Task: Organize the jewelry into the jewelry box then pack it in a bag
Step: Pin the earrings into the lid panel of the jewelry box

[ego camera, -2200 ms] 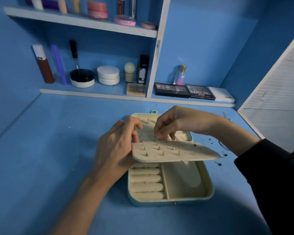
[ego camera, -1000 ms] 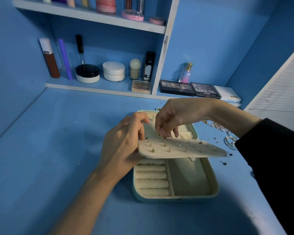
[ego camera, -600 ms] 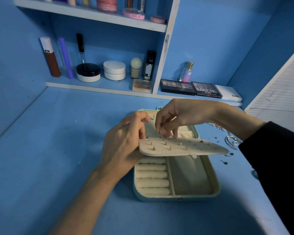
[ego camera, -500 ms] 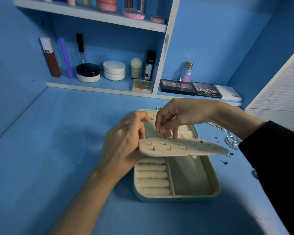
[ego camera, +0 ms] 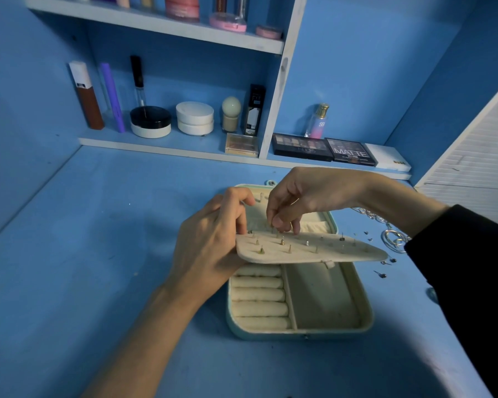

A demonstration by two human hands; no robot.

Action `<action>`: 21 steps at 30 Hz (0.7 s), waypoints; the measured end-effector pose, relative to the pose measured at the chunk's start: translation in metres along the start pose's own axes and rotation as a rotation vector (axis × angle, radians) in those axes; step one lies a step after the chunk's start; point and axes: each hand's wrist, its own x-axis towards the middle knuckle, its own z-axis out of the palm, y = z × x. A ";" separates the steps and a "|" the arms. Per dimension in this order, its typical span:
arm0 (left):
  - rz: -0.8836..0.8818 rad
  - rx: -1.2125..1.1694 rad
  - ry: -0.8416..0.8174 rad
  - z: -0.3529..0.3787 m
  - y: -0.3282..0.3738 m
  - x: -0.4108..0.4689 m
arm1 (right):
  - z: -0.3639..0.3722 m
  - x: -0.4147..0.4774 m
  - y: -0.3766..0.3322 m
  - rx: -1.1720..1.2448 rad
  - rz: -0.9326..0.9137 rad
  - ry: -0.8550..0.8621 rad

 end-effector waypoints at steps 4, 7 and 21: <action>-0.001 -0.016 0.000 0.000 0.000 0.001 | 0.001 -0.001 -0.002 -0.014 0.008 0.002; -0.006 -0.014 -0.002 0.000 0.000 0.000 | 0.002 -0.002 -0.003 -0.030 0.016 0.006; 0.001 0.017 -0.023 0.000 0.000 0.000 | 0.004 -0.005 -0.010 -0.118 0.014 0.018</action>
